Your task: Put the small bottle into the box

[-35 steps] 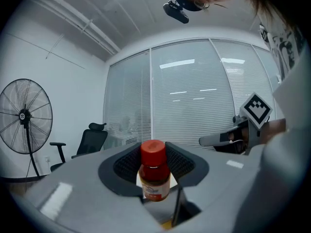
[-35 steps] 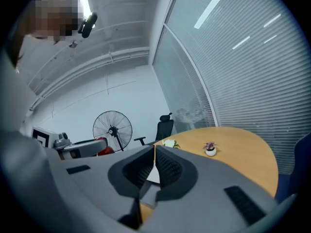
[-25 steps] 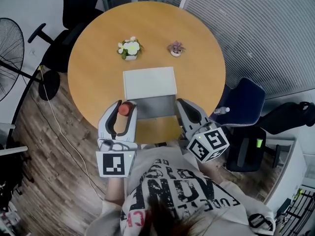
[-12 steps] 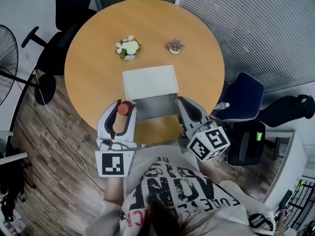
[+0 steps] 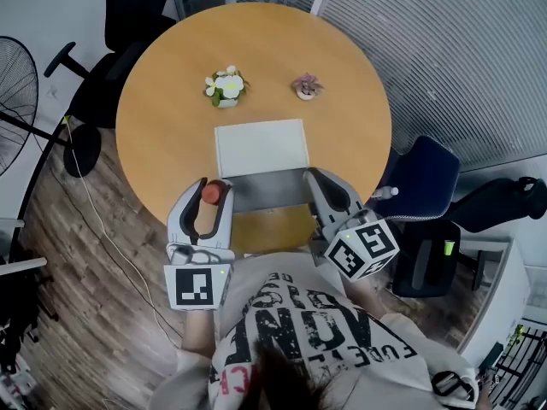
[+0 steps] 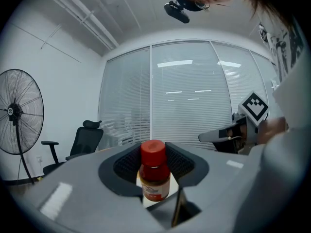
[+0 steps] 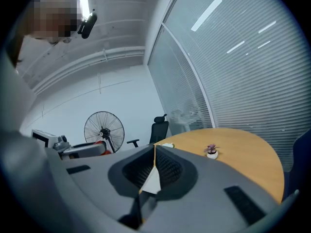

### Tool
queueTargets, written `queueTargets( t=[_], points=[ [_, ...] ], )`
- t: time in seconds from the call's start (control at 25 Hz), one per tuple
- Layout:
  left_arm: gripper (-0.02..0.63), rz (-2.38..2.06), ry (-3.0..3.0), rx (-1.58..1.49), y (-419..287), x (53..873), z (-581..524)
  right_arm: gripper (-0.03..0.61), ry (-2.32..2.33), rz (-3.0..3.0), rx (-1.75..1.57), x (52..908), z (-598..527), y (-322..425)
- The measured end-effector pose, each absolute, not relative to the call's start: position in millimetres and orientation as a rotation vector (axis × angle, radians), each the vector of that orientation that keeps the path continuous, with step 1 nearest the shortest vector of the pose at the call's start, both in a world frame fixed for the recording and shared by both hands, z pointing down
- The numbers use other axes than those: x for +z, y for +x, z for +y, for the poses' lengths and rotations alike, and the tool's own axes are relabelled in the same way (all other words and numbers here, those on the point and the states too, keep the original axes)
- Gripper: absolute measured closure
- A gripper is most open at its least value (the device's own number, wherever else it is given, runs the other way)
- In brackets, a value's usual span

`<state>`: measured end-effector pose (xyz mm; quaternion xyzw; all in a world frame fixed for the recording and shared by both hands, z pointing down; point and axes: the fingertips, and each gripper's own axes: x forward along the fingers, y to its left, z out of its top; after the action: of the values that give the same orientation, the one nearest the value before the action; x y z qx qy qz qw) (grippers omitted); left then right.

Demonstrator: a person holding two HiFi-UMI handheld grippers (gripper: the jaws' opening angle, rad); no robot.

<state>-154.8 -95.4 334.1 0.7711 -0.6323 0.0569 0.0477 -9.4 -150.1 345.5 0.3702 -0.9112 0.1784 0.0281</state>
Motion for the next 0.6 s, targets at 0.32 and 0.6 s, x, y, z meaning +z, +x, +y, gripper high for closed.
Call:
queueTargets(
  t=[0.32, 0.6],
  points=[
    [0.454, -1.966, 2.337, 0.201, -148.5, 331.0, -101.7, 0.563, 1.137, -2.815, 0.561, 344.9, -160.2, 4.2],
    [0.454, -2.004, 2.356, 0.178, -146.1, 324.8, -106.4, 0.563, 1.138, -2.819, 0.572, 347.8, -166.3, 11.0]
  ],
)
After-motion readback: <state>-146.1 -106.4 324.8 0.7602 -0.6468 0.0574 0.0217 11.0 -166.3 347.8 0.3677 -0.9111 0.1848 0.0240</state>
